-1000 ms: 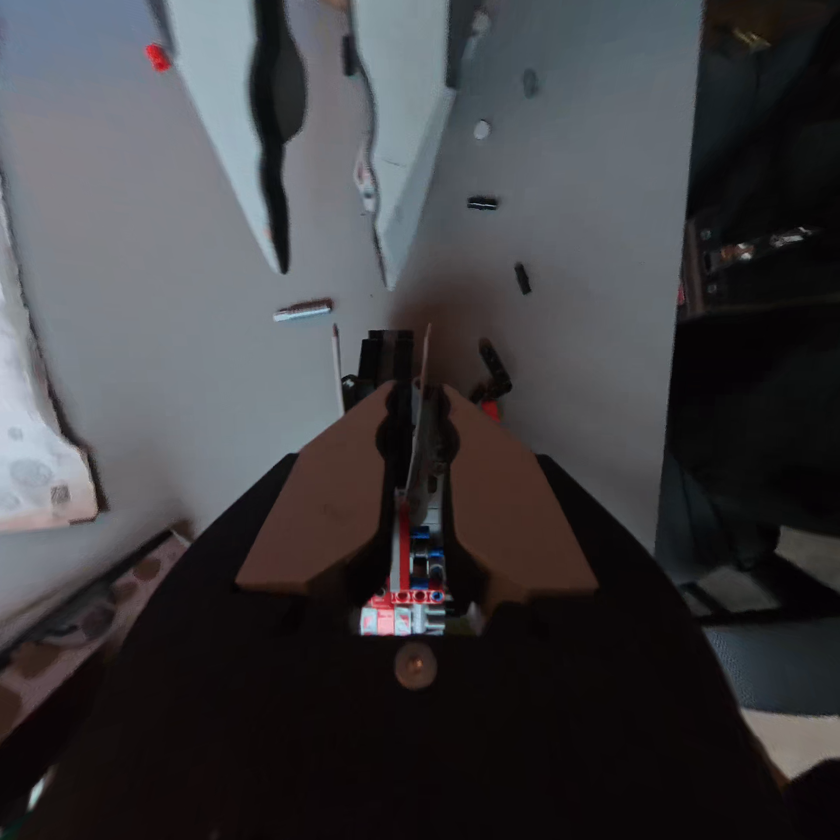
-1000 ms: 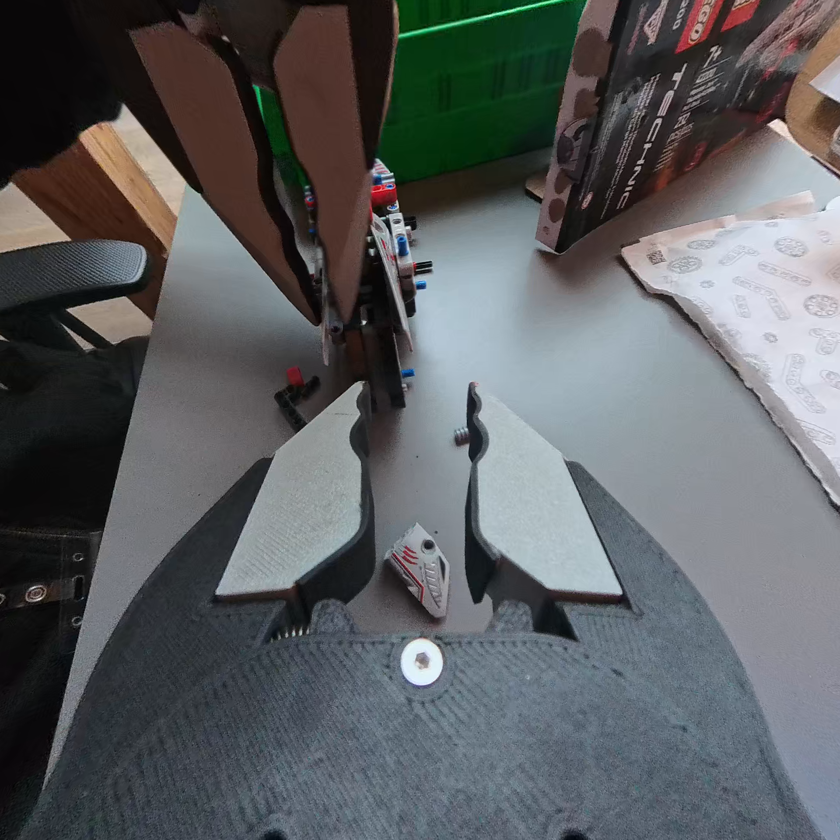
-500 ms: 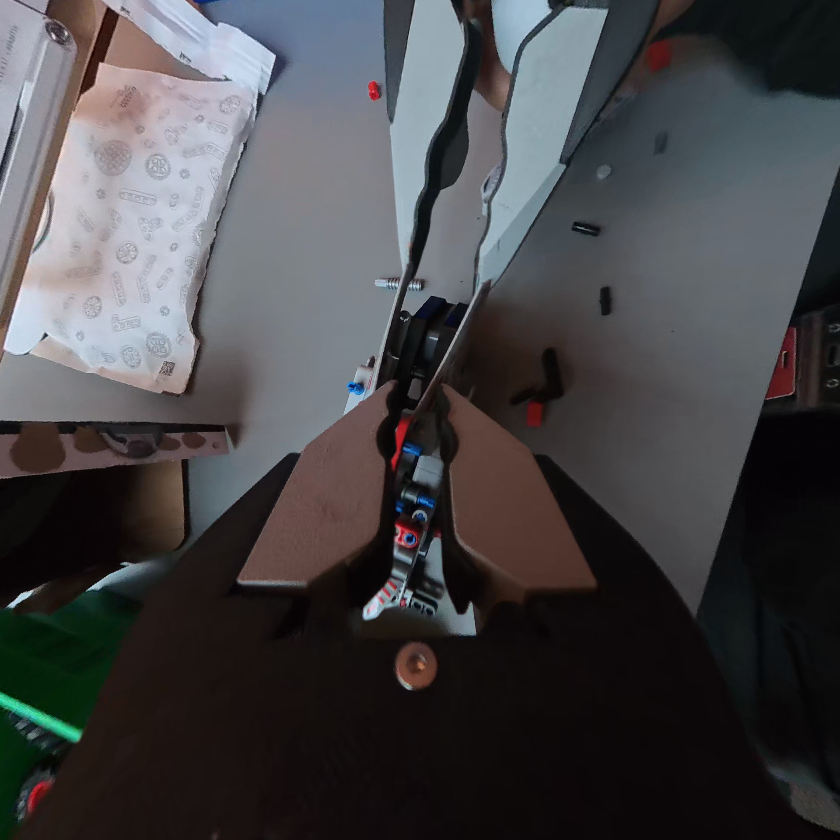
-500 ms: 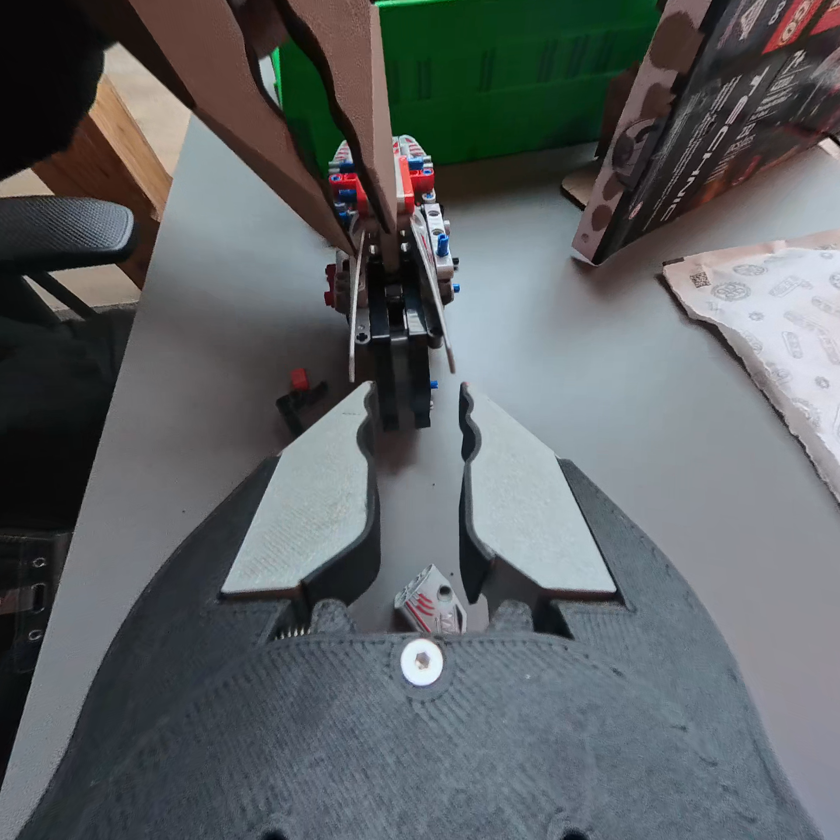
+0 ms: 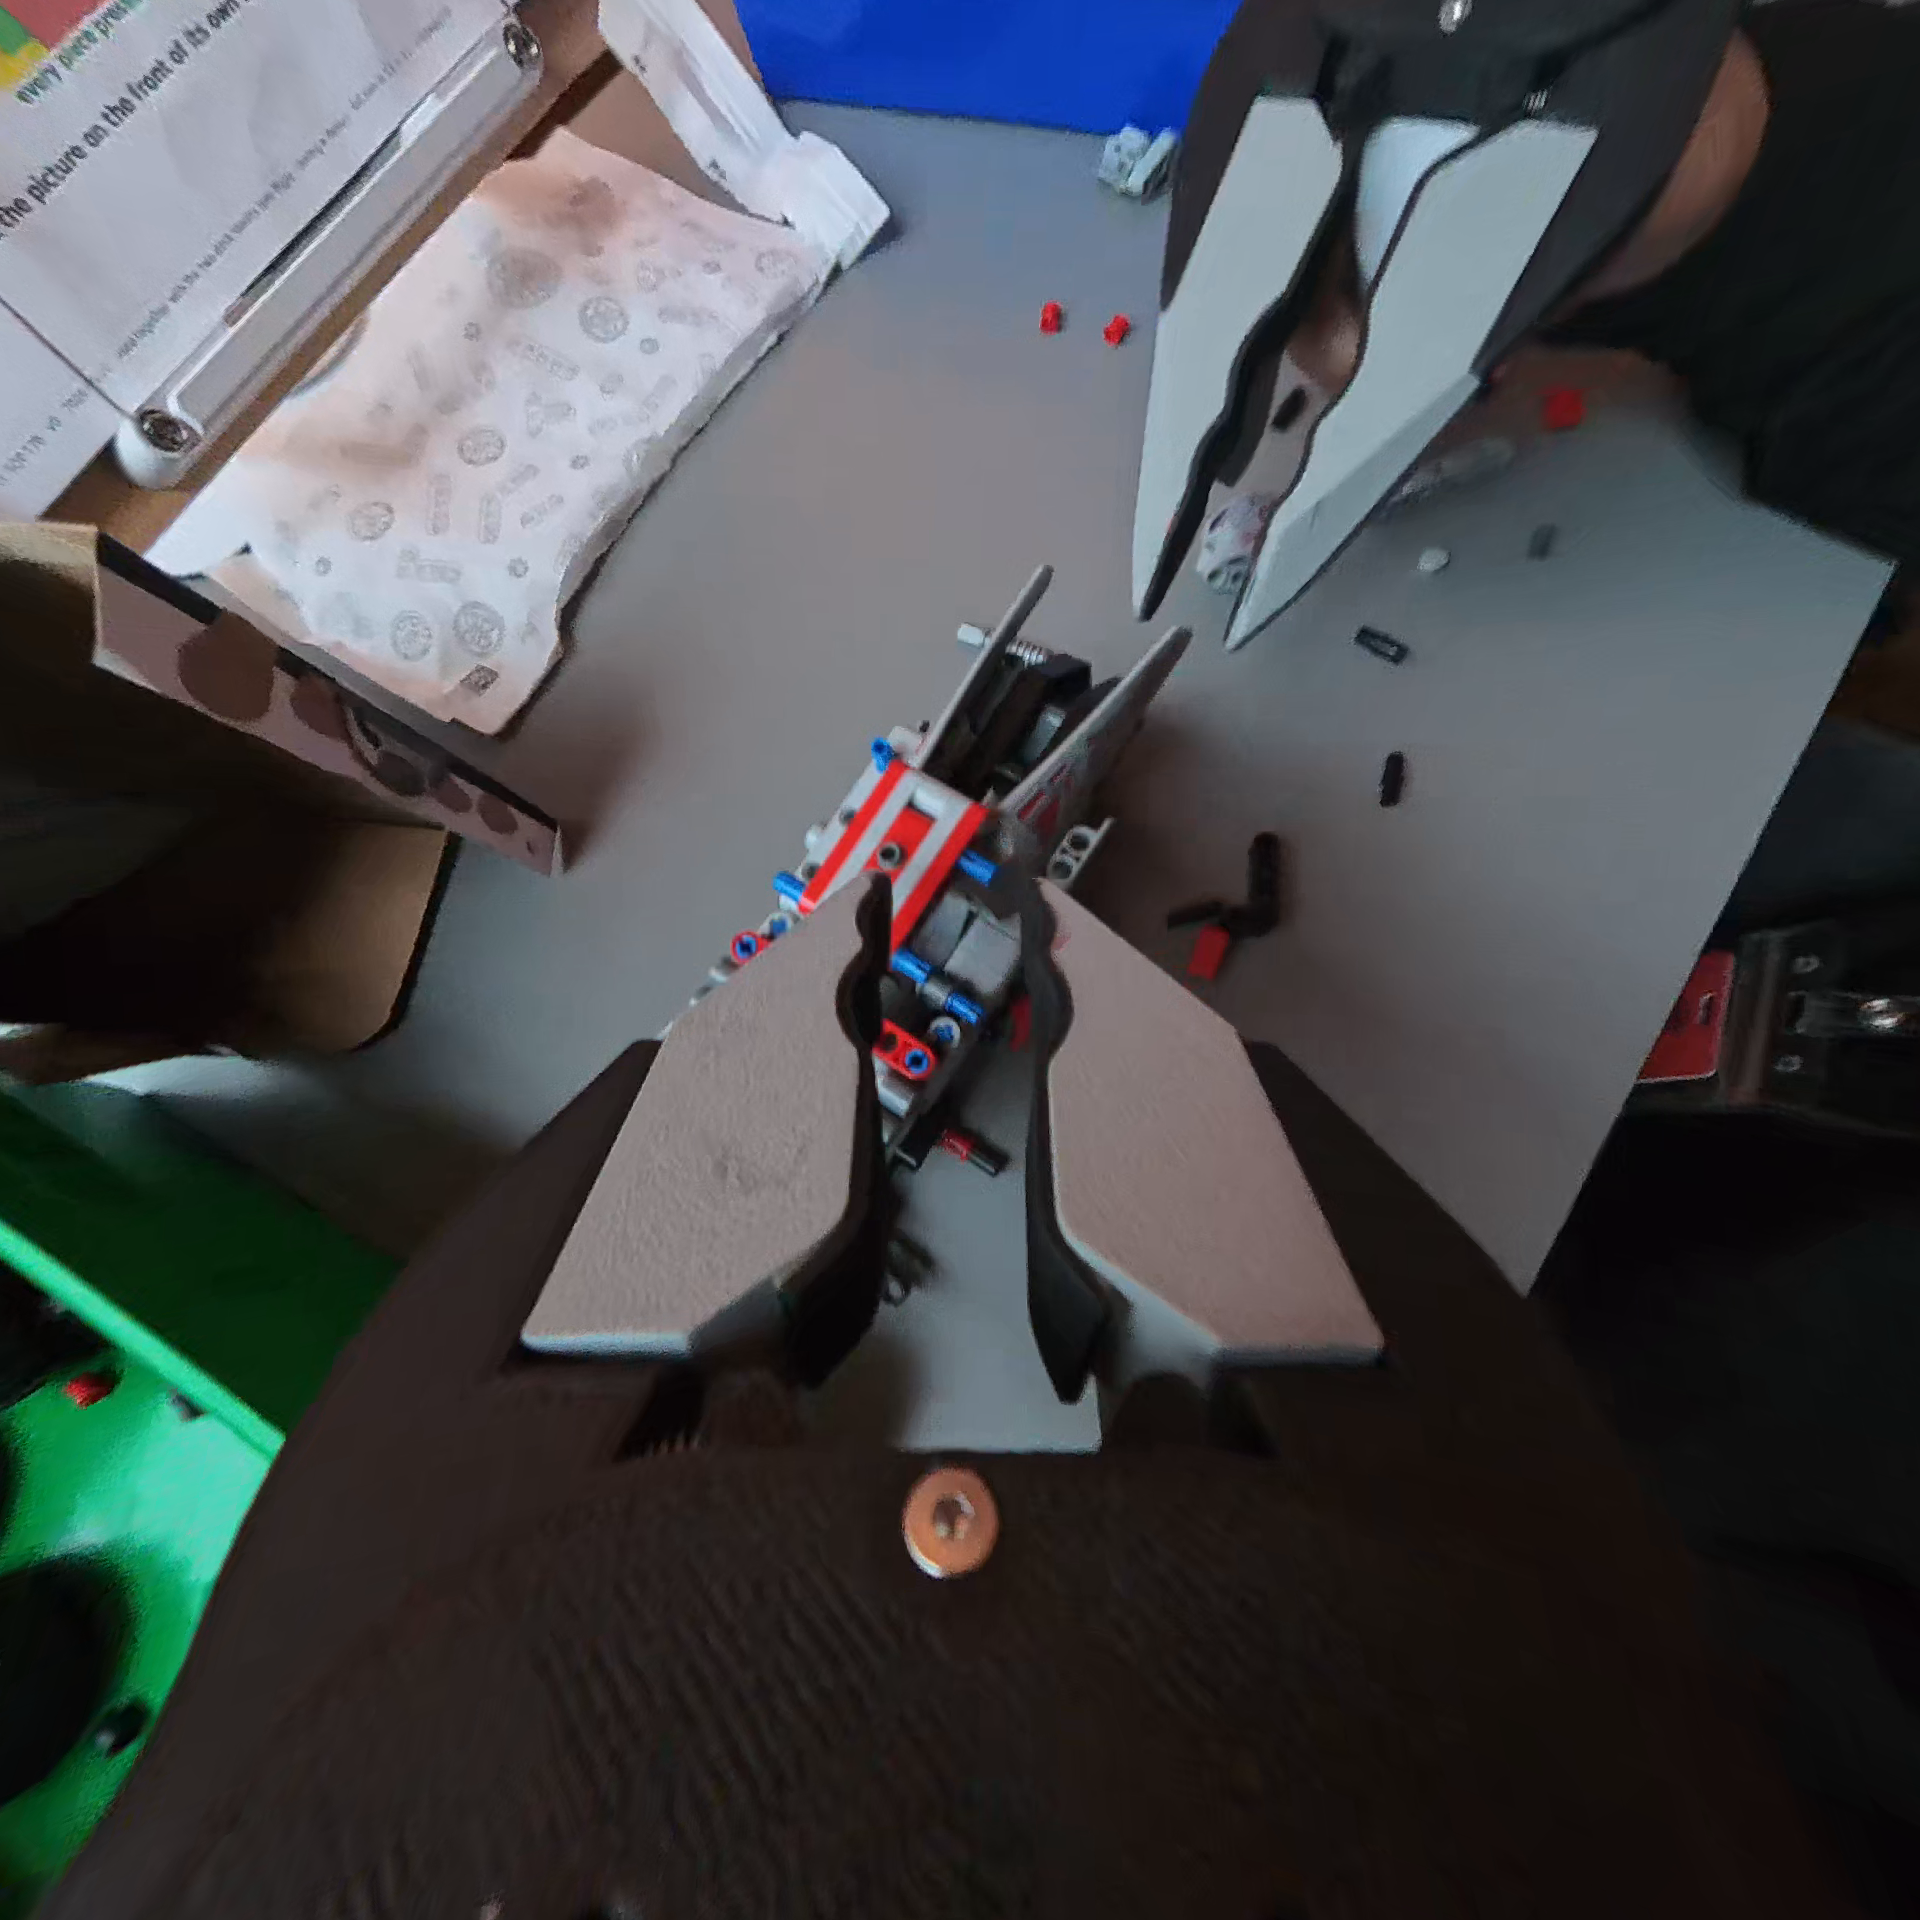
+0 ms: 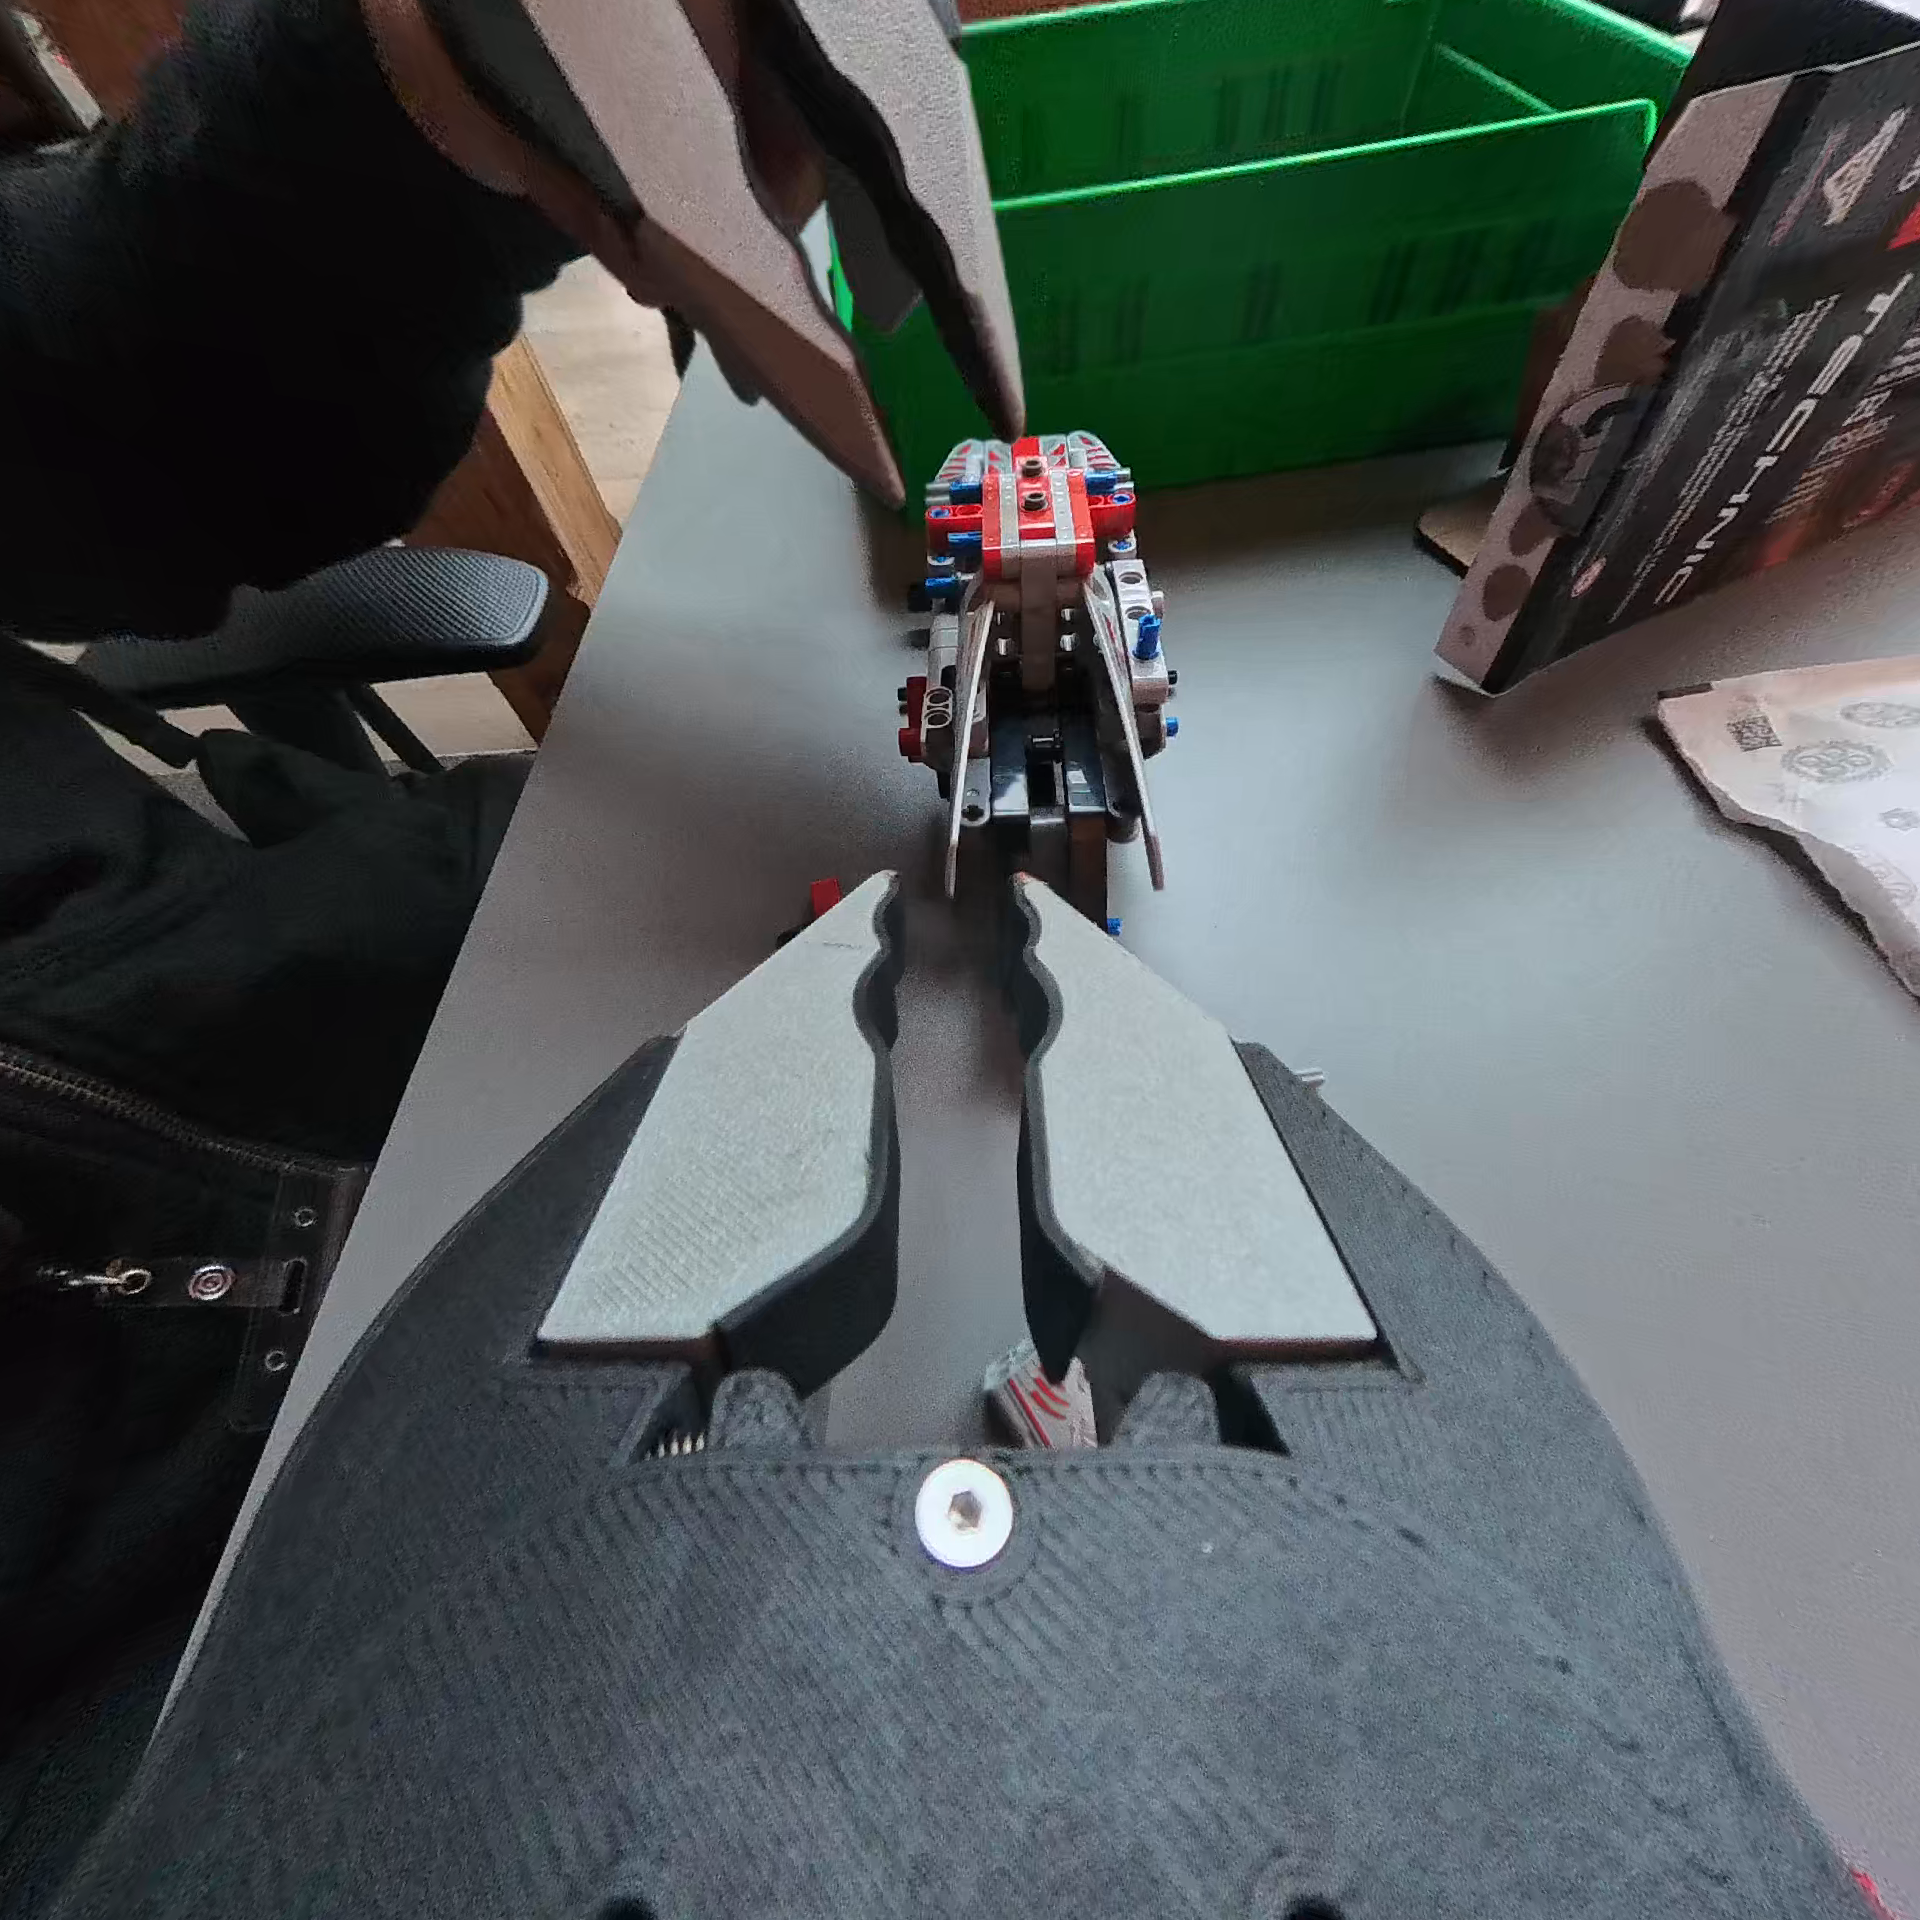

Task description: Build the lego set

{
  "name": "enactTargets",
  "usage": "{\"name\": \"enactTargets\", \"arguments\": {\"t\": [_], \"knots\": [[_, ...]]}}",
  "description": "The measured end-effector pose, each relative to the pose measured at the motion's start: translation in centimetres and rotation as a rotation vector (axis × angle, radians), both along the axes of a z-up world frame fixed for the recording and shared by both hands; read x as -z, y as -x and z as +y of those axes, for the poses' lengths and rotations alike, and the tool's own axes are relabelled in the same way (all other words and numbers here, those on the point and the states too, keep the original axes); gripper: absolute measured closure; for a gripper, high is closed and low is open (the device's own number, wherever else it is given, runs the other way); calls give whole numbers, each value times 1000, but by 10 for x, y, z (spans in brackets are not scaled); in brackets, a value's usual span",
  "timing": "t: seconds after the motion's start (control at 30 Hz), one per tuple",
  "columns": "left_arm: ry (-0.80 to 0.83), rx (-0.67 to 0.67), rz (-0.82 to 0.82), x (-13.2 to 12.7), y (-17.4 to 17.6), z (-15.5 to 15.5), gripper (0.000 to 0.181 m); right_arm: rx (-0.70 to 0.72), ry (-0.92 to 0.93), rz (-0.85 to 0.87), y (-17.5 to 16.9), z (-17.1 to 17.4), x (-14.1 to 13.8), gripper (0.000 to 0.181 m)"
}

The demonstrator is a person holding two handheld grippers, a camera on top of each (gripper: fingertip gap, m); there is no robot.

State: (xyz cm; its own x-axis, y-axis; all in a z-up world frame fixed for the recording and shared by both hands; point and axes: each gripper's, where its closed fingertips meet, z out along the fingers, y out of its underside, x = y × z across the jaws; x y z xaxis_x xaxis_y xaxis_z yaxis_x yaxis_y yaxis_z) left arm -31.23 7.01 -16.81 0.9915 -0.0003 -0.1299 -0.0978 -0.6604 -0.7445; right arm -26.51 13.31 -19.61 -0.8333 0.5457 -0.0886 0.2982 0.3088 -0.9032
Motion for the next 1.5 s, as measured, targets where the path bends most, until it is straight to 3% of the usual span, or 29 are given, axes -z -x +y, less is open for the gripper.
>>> {"name": "enactTargets", "arguments": {"t": [0.1,0.17,0.47,0.6,0.73,1.0,1.17,1.3,1.5], "knots": [[37,-25,71,9,2,-7,159,10,-32,-4,3,-5,6,165],[40,-42,110,12,5,-8,157,5,-54,12,3,-8,6,181],[-22,-59,215,13,22,2,161,-20,-13,-2,0,-14,1,181],[-42,-54,177,16,26,10,161,-56,-20,-30,-6,-14,7,180],[-64,-65,155,18,29,11,163,-42,-7,-40,-10,7,5,178],[-112,48,207,-4,-6,23,155,42,-12,-48,0,22,6,169],[-50,148,264,10,-27,40,152,52,-112,-76,2,18,26,161],[-20,185,301,22,-30,48,167,70,-141,-81,4,22,31,161],[-66,186,226,15,-27,52,181,61,-130,-89,5,19,31,161]]}}
